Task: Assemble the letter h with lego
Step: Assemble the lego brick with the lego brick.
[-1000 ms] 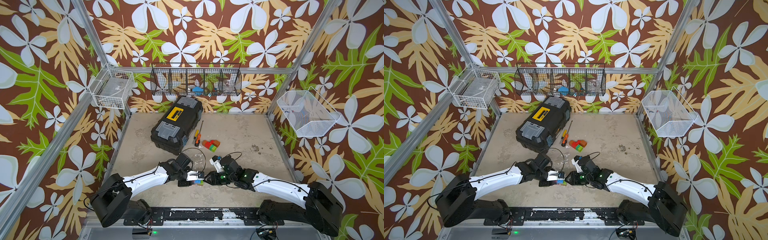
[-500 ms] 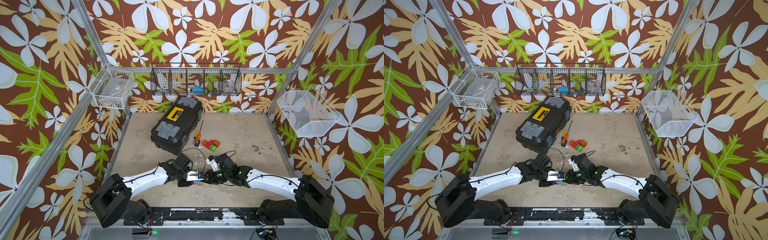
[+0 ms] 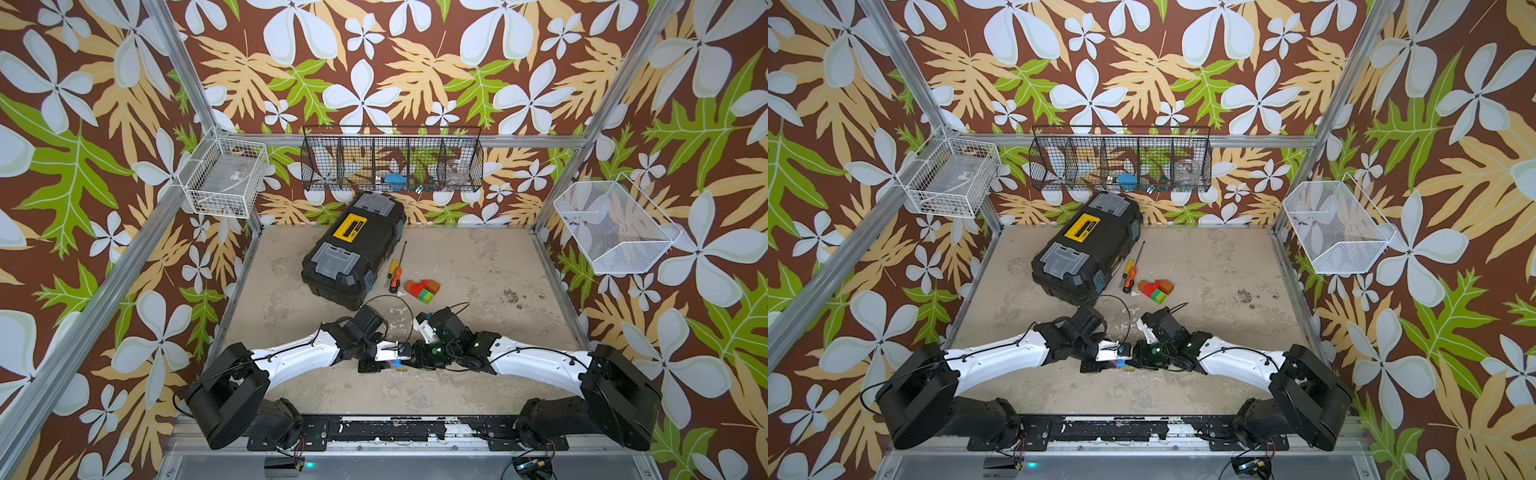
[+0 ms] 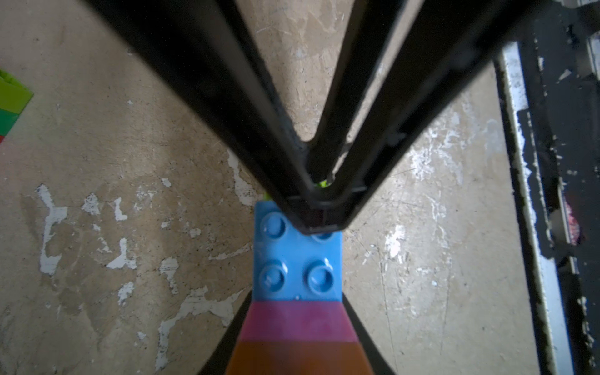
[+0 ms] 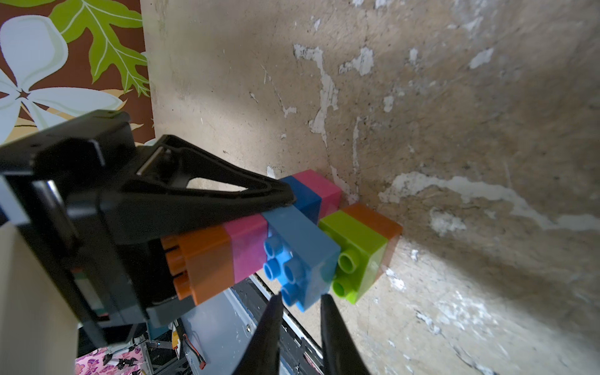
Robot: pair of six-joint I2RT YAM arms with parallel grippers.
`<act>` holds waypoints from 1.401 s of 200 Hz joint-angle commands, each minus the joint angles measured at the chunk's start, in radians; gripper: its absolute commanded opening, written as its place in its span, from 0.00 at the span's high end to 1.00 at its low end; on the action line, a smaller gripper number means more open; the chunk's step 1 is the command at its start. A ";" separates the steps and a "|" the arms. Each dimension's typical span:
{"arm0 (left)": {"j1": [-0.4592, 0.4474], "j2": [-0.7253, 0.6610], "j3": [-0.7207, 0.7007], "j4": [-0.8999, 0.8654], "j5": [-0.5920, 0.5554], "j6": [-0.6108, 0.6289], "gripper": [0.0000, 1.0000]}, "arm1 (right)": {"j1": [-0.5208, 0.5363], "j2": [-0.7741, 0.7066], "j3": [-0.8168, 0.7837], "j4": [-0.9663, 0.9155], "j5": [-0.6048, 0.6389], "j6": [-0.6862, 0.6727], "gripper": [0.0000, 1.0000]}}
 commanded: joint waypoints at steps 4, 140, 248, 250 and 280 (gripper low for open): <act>0.000 -0.006 0.001 -0.012 0.002 -0.003 0.62 | 0.002 0.013 0.012 -0.005 0.022 -0.010 0.78; 0.000 0.015 0.003 -0.002 0.018 -0.017 0.61 | 0.000 0.071 -0.004 -0.013 0.078 -0.013 0.83; 0.000 0.035 0.013 0.035 0.068 -0.039 0.59 | -0.001 0.025 -0.003 -0.088 0.185 -0.059 0.86; 0.000 0.033 0.013 0.037 0.069 -0.039 0.59 | 0.000 0.025 -0.003 -0.088 0.187 -0.058 0.86; 0.000 0.036 0.013 0.037 0.081 -0.042 0.57 | -0.001 0.052 -0.008 -0.087 0.194 -0.065 0.87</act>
